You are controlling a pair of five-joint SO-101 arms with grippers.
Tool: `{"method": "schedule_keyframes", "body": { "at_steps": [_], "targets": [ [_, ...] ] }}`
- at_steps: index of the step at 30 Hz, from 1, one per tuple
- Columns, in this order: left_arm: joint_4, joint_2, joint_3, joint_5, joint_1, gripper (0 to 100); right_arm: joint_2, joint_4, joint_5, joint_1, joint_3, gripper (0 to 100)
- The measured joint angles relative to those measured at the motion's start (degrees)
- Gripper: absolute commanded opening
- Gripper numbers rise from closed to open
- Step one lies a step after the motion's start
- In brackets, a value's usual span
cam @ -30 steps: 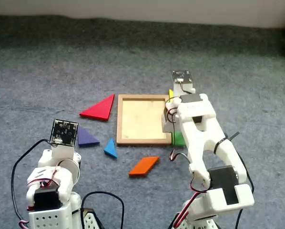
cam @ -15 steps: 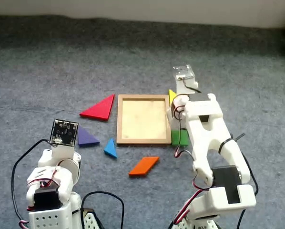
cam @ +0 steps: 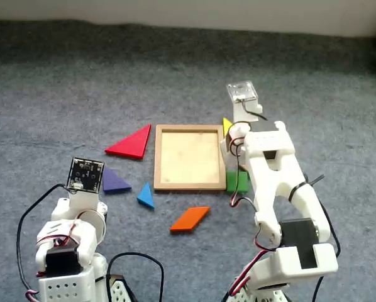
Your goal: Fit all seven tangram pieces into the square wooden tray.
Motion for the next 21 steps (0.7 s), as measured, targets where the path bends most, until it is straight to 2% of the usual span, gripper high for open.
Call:
{"method": "schedule_keyframes", "body": {
  "at_steps": [4, 10, 16, 18, 21],
  "targets": [
    [0.0, 0.0, 0.0, 0.0, 0.0, 1, 1.4, -1.1, -0.2, 0.1, 0.0, 18.1],
    [0.0, 0.0, 0.0, 0.0, 0.0, 1, 12.1, -1.1, -0.3, 2.4, -3.3, 18.1],
    [0.0, -0.1, 0.0, 0.0, 0.0, 1, 15.9, 4.7, -0.4, 2.9, -10.3, 17.6],
    [0.0, -0.1, 0.0, 0.0, 0.0, 1, 16.4, 5.1, -0.4, 2.9, -11.1, 14.6],
    [0.0, -0.1, 0.0, 0.0, 0.0, 1, 16.4, 5.2, -0.4, 3.3, -11.3, 4.5]
  ]
}}
